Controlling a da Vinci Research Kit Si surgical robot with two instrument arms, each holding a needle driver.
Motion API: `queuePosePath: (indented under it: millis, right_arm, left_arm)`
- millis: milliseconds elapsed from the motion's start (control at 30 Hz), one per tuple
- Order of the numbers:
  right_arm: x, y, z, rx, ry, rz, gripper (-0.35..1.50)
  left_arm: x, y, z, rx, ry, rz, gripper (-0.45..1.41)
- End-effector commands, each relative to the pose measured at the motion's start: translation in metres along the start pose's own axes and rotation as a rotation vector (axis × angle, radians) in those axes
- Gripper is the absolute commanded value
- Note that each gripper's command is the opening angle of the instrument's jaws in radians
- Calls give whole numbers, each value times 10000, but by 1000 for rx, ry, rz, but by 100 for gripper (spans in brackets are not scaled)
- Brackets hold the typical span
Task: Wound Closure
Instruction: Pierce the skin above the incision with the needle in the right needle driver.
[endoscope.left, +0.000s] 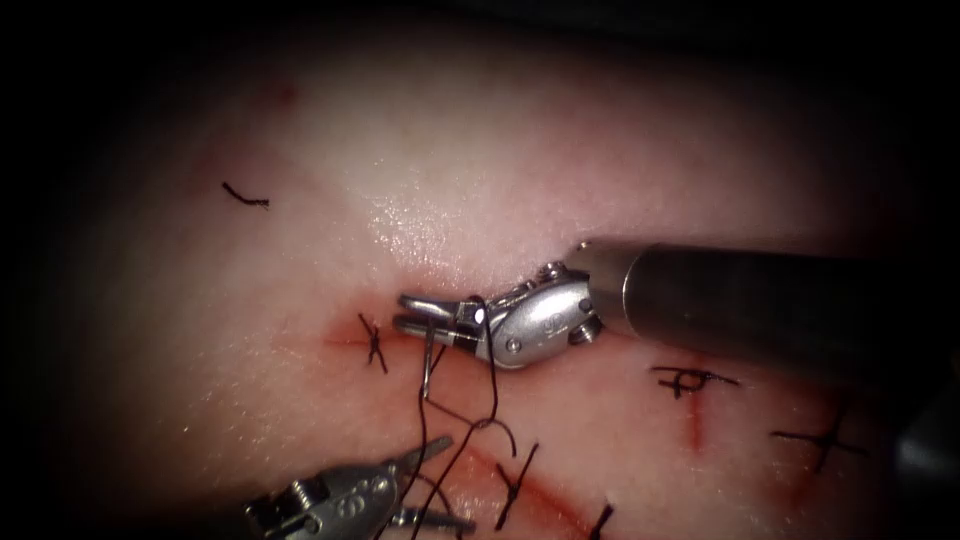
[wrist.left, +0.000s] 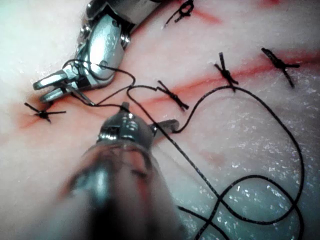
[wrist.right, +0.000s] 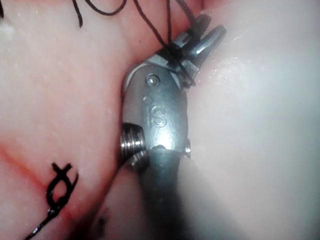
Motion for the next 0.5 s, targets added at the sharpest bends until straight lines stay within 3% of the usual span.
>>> queuePosePath:
  millis: [33,500]
  right_arm:
    - [-5,-9,10,14,-3,2,-35]
    - [-29,-55,10,111,-96,41,-35]
  left_arm:
    - [1,-2,8,-1,2,1,41]
    - [-1,-3,4,-5,1,3,39]
